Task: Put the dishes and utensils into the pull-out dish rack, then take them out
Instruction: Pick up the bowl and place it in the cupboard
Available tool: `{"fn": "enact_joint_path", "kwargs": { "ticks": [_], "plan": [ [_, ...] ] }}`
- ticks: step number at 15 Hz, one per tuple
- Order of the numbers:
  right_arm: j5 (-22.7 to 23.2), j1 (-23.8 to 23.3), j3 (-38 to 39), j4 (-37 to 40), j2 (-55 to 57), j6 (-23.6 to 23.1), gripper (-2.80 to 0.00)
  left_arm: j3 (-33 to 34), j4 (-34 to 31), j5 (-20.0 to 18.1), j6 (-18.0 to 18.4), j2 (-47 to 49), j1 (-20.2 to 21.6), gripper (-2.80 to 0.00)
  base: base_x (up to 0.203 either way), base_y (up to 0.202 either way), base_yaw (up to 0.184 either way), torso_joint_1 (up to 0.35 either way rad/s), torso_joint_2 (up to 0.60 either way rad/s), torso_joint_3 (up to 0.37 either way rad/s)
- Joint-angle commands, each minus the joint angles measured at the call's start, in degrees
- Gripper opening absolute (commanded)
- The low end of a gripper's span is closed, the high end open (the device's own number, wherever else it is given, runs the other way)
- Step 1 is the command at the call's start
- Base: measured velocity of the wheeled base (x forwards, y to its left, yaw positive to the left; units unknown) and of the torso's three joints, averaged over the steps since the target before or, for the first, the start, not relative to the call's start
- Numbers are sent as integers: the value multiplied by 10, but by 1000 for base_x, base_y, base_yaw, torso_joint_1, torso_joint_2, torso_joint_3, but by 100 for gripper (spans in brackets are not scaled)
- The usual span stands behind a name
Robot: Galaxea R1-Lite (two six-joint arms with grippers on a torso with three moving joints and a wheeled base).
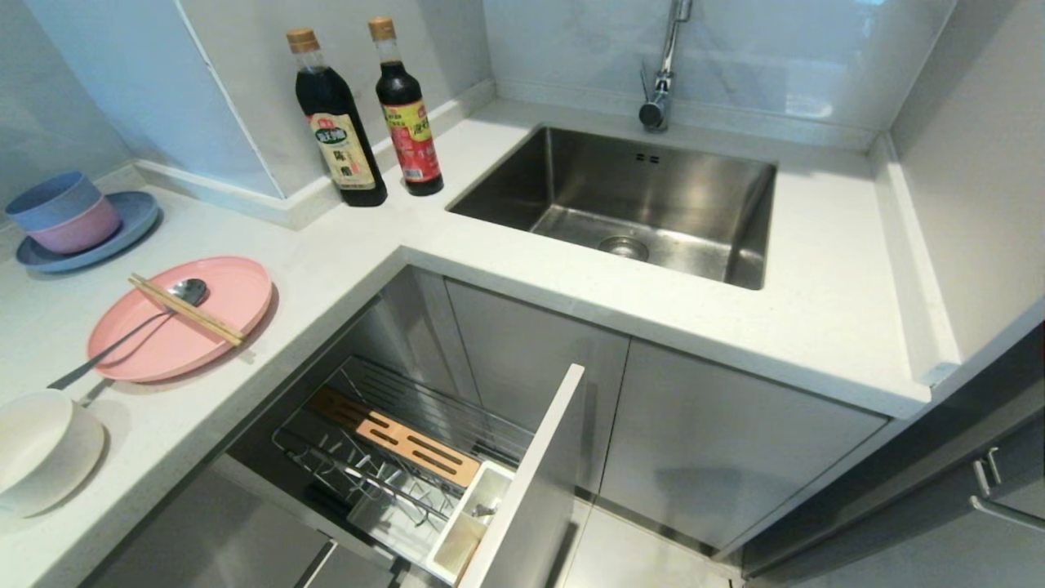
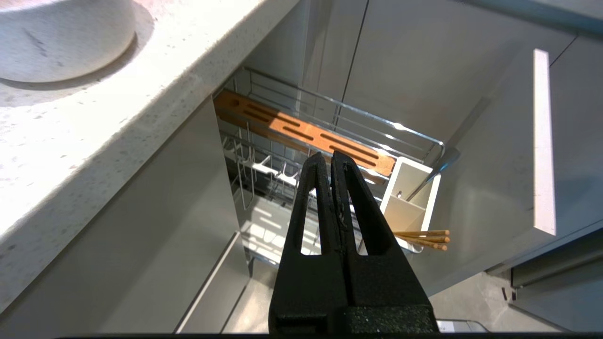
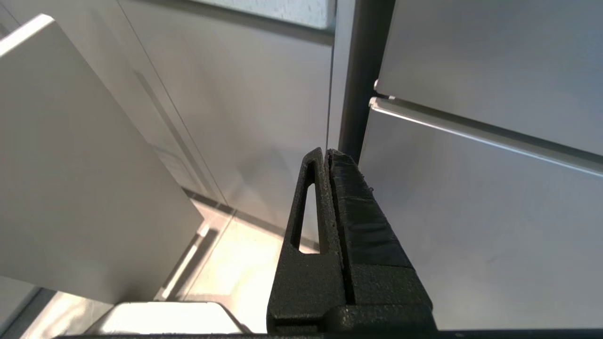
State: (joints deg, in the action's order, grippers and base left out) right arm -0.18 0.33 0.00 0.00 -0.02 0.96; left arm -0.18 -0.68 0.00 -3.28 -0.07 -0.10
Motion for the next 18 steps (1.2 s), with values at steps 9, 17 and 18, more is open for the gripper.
{"fn": "enact_joint_path", "kwargs": {
  "ticks": [9,17,18],
  "plan": [
    [0,0,1,0,0,0,-280,0,0,1,-1,1,0,-280,0,0,0,4,3,-197],
    [0,0,1,0,0,0,-280,0,1,0,-1,1,0,-280,0,0,0,3,4,-199],
    [0,0,1,0,0,0,-280,0,1,1,-2,1,0,-280,0,0,0,5,3,-197]
  ]
}}
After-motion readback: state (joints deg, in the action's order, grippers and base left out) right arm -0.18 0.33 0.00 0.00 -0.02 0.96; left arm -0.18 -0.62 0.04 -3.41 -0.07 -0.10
